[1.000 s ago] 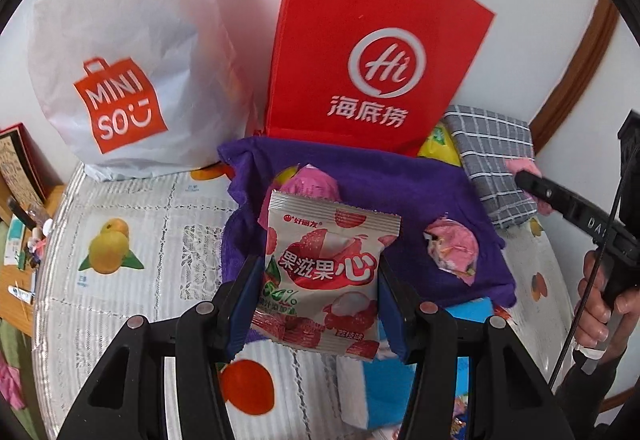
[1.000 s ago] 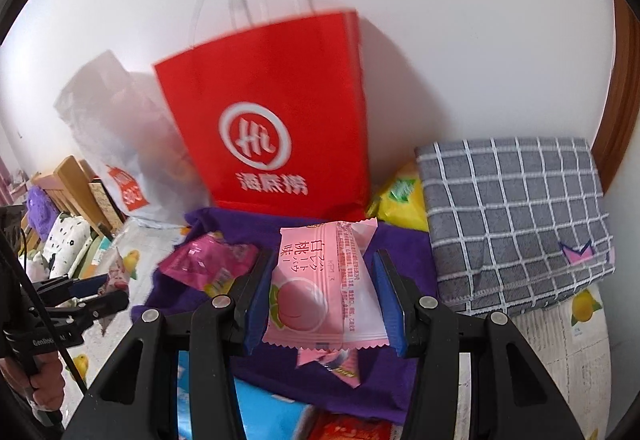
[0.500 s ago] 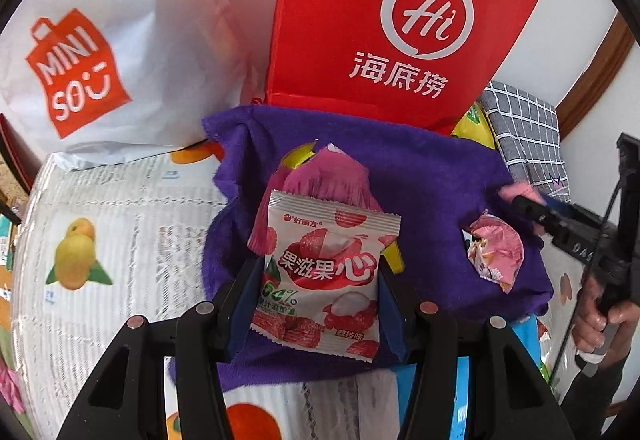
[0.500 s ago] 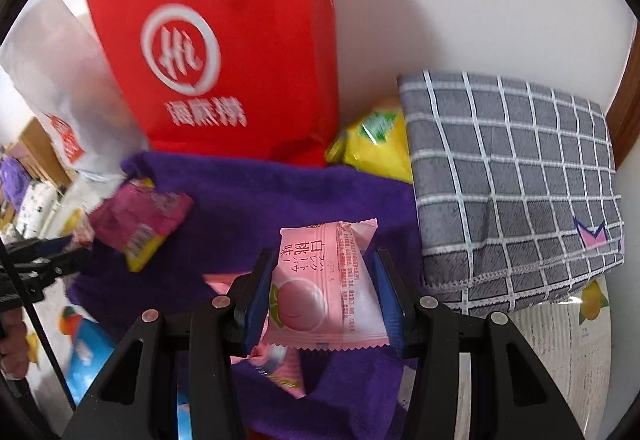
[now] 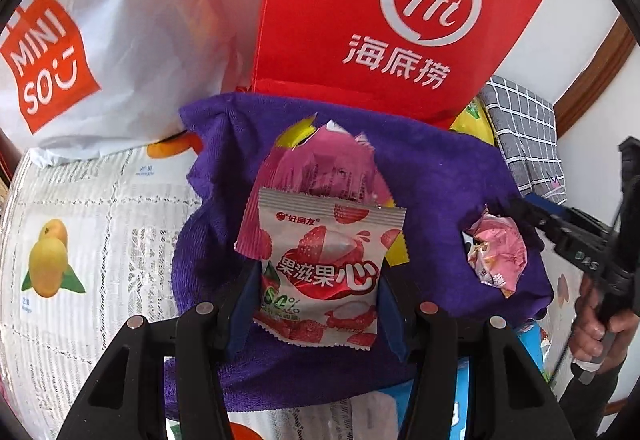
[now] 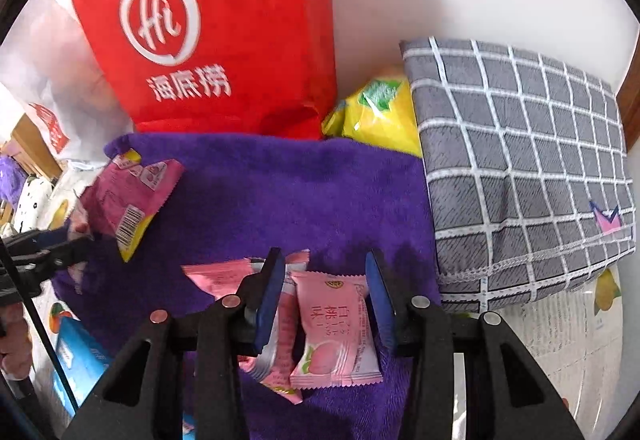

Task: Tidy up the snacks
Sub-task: 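Lower the pastry packet onto the towel and open the right tool while the left tool releases the lychee packet, then grasp the green chip bag with the right tool while the left tool moves toward the yellow bag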

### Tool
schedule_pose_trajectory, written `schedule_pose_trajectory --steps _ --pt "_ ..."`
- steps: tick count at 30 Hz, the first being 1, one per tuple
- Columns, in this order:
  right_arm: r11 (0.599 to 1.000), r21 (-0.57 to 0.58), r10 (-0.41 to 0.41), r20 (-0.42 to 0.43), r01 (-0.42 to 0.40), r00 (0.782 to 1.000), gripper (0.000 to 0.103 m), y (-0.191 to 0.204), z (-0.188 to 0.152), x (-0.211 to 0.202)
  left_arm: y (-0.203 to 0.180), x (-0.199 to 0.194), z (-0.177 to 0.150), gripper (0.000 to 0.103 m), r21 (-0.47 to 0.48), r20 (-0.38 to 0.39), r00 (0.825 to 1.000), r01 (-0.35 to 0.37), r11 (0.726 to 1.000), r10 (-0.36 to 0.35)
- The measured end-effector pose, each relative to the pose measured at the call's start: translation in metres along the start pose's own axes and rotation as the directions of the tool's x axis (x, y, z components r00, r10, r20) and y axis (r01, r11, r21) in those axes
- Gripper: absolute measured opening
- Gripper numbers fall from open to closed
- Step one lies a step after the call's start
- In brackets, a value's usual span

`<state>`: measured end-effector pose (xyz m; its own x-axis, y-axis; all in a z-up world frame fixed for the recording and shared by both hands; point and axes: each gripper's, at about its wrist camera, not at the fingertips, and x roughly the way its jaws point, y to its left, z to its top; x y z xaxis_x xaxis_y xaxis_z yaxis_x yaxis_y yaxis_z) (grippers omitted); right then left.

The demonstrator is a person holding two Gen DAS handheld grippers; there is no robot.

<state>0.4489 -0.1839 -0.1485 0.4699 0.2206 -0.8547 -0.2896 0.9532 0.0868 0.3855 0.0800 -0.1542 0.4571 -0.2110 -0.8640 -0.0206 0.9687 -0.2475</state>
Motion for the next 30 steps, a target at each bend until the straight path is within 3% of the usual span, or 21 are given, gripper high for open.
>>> schedule_pose_trajectory --steps 3,5,10,20,30 --pt "1.000 -0.010 0.009 0.016 -0.009 1.000 0.043 0.004 0.001 -0.010 0.003 0.002 0.002 0.054 -0.013 -0.009 1.000 -0.005 1.000 0.005" --pt "1.000 -0.019 0.018 0.024 -0.018 1.000 0.043 0.009 0.001 -0.016 0.004 0.004 0.002 0.068 -0.020 -0.030 1.000 -0.005 1.000 0.004" --pt "0.998 -0.050 0.034 0.040 -0.032 0.999 0.044 0.023 -0.001 -0.030 0.003 -0.006 -0.005 0.076 -0.025 -0.028 0.999 -0.036 0.999 0.035" --pt "0.998 -0.063 0.026 0.074 -0.022 0.997 0.045 0.053 -0.010 -0.056 -0.003 -0.044 -0.025 0.079 0.022 0.014 1.000 -0.027 0.999 0.026" --pt "1.000 0.009 -0.018 0.078 0.017 0.997 0.050 0.050 -0.059 -0.098 0.007 -0.076 -0.049 0.079 0.036 0.036 0.999 -0.013 0.999 0.012"
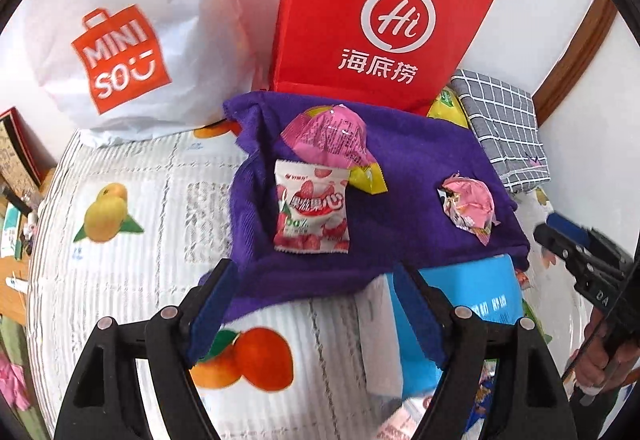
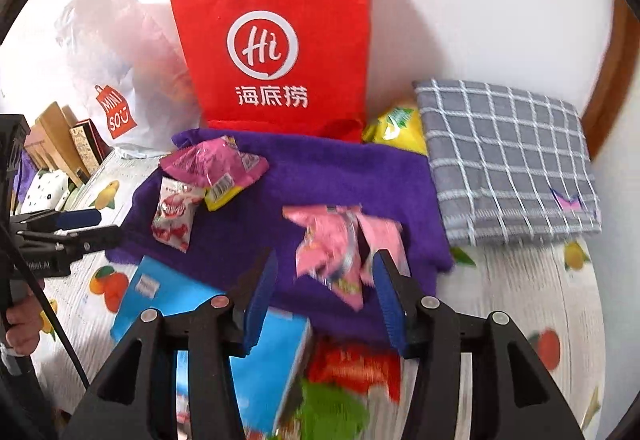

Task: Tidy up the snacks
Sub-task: 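Grasp the green chip bag with the right tool while the left tool moves toward the yellow bag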

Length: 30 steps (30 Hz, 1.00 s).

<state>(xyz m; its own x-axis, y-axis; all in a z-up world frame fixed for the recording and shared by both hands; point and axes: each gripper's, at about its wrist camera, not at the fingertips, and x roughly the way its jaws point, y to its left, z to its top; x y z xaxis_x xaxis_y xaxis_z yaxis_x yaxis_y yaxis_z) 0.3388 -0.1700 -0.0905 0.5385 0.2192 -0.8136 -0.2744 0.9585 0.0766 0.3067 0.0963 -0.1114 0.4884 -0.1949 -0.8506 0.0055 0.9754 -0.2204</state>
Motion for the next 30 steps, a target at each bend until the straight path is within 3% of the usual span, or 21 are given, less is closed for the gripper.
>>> schedule_pose_trajectory --steps 4,8,10,14,20,25,29,30 --pt "0.999 0.044 0.003 -0.007 -0.003 1.000 0.050 -0.004 -0.021 -0.015 0.006 -0.010 -0.013 0.079 -0.006 -0.002 1.000 0.002 1.000 -0.002" --pt "0.996 0.068 -0.052 0.008 0.051 0.999 0.050 -0.008 -0.040 -0.028 0.009 -0.022 -0.027 0.079 -0.007 0.012 1.000 -0.014 1.000 0.015" --pt "0.995 0.086 -0.057 0.008 0.056 0.998 0.056 -0.012 -0.050 -0.031 0.010 -0.027 -0.033 0.079 -0.004 0.012 1.000 -0.016 1.000 0.016" --pt "0.992 0.107 -0.071 -0.018 0.073 0.997 0.056 -0.021 -0.066 -0.027 0.013 -0.034 -0.042 0.079 -0.012 0.013 1.000 -0.017 1.000 0.017" --pt "0.994 0.112 0.013 -0.061 -0.006 0.998 0.056 -0.020 -0.085 -0.017 0.013 -0.040 -0.049 0.079 -0.028 0.012 1.000 0.004 1.000 -0.004" --pt "0.995 0.098 0.012 -0.074 -0.005 0.997 0.056 -0.014 -0.095 -0.006 0.006 -0.045 -0.060 0.079 -0.014 0.005 1.000 0.009 1.000 -0.009" --pt "0.995 0.095 0.032 -0.092 -0.023 0.995 0.050 -0.013 -0.102 -0.001 0.004 -0.051 -0.067 0.079 -0.018 0.005 1.000 0.009 1.000 -0.009" --pt "0.996 0.083 0.051 -0.097 -0.043 0.994 0.040 -0.012 -0.104 0.000 0.003 -0.053 -0.068 0.079 -0.020 0.003 1.000 0.011 1.000 -0.011"
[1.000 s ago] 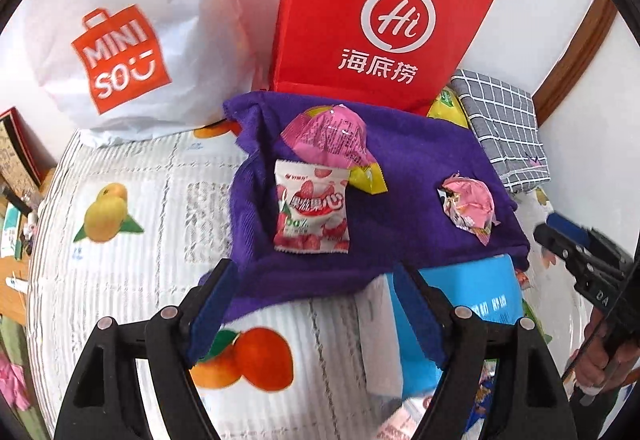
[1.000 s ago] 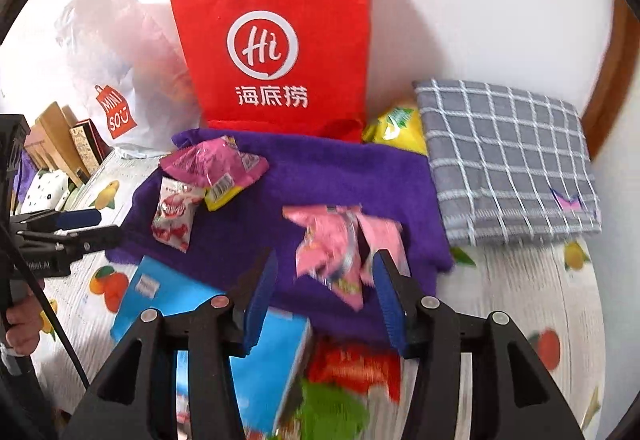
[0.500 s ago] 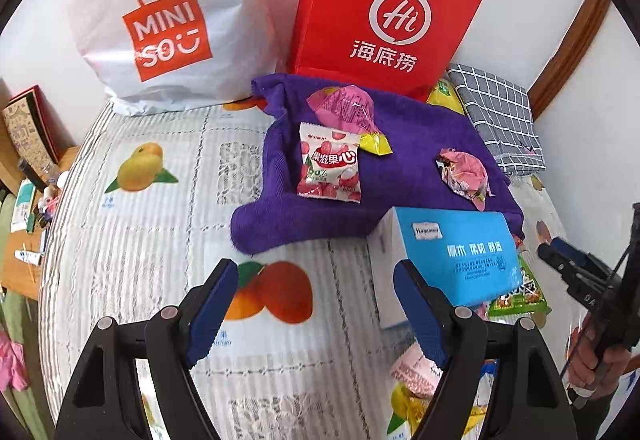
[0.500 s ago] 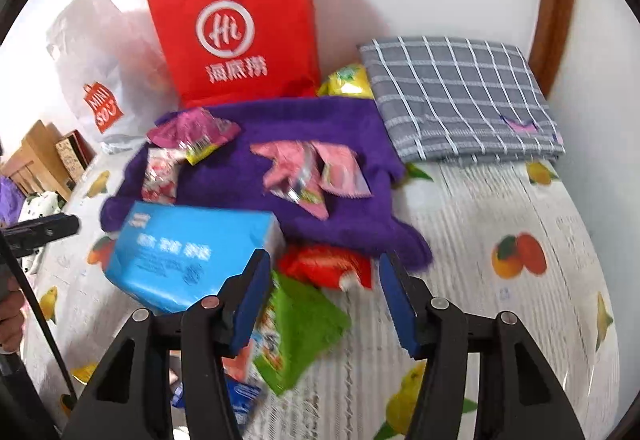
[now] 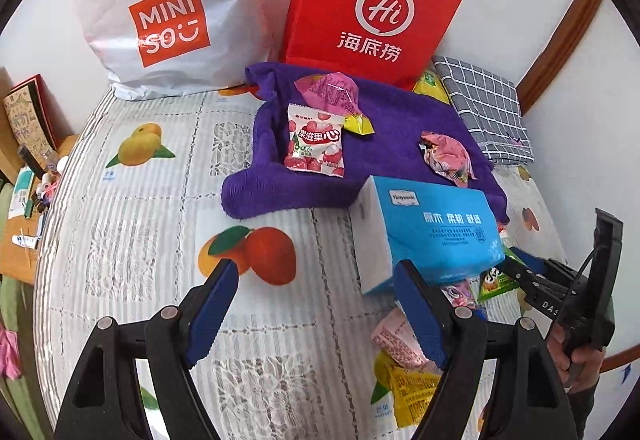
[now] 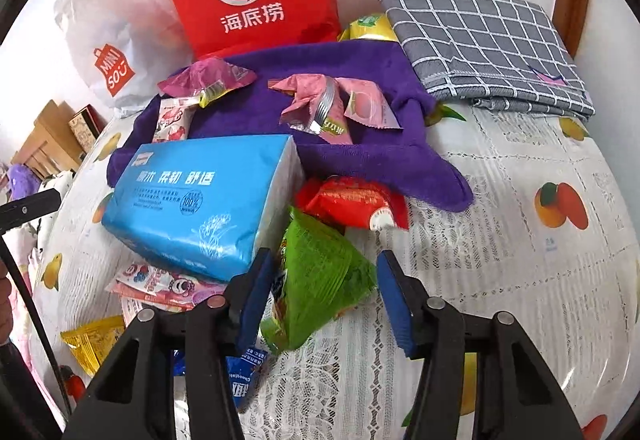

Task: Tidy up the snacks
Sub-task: 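Grasp the green chip bag with the right tool while the left tool moves toward the yellow bag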

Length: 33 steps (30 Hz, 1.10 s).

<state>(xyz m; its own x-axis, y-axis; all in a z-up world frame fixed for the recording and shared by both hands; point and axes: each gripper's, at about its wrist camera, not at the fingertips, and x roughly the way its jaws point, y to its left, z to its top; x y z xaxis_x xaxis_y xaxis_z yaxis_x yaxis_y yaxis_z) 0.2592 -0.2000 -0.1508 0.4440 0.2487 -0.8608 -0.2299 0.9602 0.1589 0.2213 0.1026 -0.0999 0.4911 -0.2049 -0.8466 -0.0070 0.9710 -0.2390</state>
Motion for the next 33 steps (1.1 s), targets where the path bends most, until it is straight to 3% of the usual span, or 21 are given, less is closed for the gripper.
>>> schedule_pose_trajectory --steps 8,14,18,20,26,28,33 --pt "0.999 0.030 0.030 0.007 -0.030 1.000 0.036 -0.015 -0.026 -0.027 -0.009 -0.010 -0.015 0.079 0.010 -0.003 1.000 0.000 1.000 0.000" --pt "0.999 -0.001 -0.032 -0.004 0.032 0.999 0.038 -0.028 -0.058 -0.044 -0.019 -0.010 -0.023 0.079 0.023 -0.014 1.000 0.011 1.000 -0.010" --pt "0.998 0.009 -0.070 0.016 0.070 0.997 0.060 -0.028 -0.074 -0.047 -0.028 -0.010 -0.028 0.079 0.038 -0.021 1.000 0.018 0.999 -0.017" --pt "0.998 0.023 -0.066 0.013 0.066 0.998 0.063 -0.027 -0.079 -0.045 -0.032 -0.010 -0.032 0.079 0.051 -0.023 1.000 0.019 0.999 -0.018" --pt "0.992 0.054 -0.115 0.031 0.113 0.993 0.063 -0.023 -0.081 -0.028 -0.038 -0.017 -0.039 0.079 0.070 -0.018 0.999 0.030 0.997 -0.029" --pt "0.989 0.068 -0.131 0.033 0.128 0.991 0.054 -0.026 -0.080 -0.023 -0.042 -0.021 -0.043 0.079 0.084 -0.017 0.999 0.045 0.995 -0.043" --pt "0.988 0.104 -0.122 0.064 0.115 0.990 0.050 -0.032 -0.080 -0.030 -0.052 -0.020 -0.055 0.079 0.121 -0.027 0.997 0.070 0.990 -0.067"
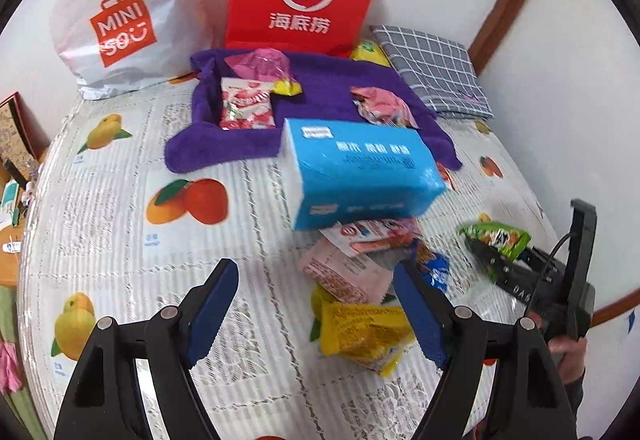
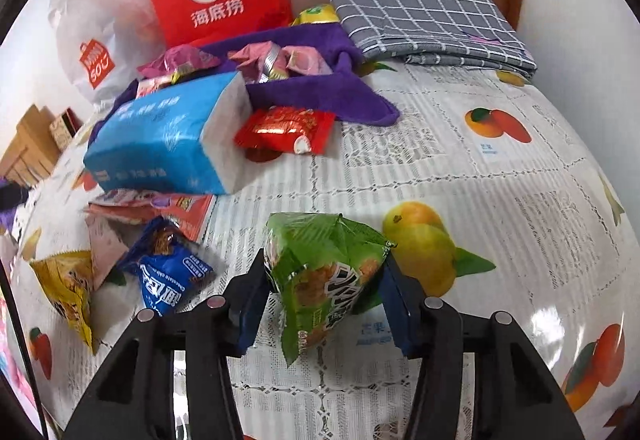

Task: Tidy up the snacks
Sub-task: 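Grasp the green chip bag with the right tool while the left tool moves toward the yellow bag, then grasp the yellow snack bag with the left tool, then carry the green bag with the right tool while the left tool carries the yellow bag toward the towel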

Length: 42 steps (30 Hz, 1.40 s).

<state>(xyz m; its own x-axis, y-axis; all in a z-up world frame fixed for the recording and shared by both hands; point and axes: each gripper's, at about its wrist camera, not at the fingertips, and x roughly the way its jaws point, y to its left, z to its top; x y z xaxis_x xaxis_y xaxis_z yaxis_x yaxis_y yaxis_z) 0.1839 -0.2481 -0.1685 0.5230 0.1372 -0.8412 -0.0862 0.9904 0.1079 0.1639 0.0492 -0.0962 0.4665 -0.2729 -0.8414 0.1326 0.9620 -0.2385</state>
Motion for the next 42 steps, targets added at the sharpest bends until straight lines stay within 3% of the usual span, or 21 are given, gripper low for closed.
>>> schedule_pose_trajectory --steps 11,14,22,27,30,32,42 --pt "1.000 0.030 -0.009 0.078 0.007 0.997 0.050 -0.022 -0.012 -0.043 -0.018 0.013 -0.034 0.083 0.024 -0.027 0.997 0.073 0.997 -0.073" --pt "0.999 0.037 0.002 0.085 -0.005 0.996 0.050 -0.026 -0.017 -0.049 -0.025 0.022 -0.039 0.084 0.041 -0.050 0.997 0.063 0.997 -0.061" --pt "0.999 0.020 0.026 0.094 -0.028 0.995 0.050 -0.029 -0.028 -0.058 -0.045 0.048 -0.049 0.084 0.119 -0.089 0.993 -0.060 0.991 0.071" --pt "0.999 0.023 0.032 0.093 -0.034 0.995 0.050 -0.033 -0.033 -0.061 -0.045 0.055 -0.051 0.083 0.103 -0.092 0.993 -0.068 0.992 0.077" --pt "1.000 0.017 0.023 0.090 -0.025 0.996 0.049 -0.034 -0.035 -0.063 -0.043 0.054 -0.053 0.077 0.087 -0.082 0.995 -0.057 0.995 0.065" --pt "1.000 0.012 0.019 0.090 -0.020 0.996 0.050 -0.034 -0.036 -0.065 -0.041 0.052 -0.054 0.062 0.074 -0.075 0.996 -0.037 0.997 0.043" --pt "1.000 -0.006 0.025 0.084 -0.024 0.996 0.049 -0.022 -0.045 -0.075 -0.036 0.028 -0.058 0.056 0.055 -0.021 1.000 0.020 0.998 -0.019"
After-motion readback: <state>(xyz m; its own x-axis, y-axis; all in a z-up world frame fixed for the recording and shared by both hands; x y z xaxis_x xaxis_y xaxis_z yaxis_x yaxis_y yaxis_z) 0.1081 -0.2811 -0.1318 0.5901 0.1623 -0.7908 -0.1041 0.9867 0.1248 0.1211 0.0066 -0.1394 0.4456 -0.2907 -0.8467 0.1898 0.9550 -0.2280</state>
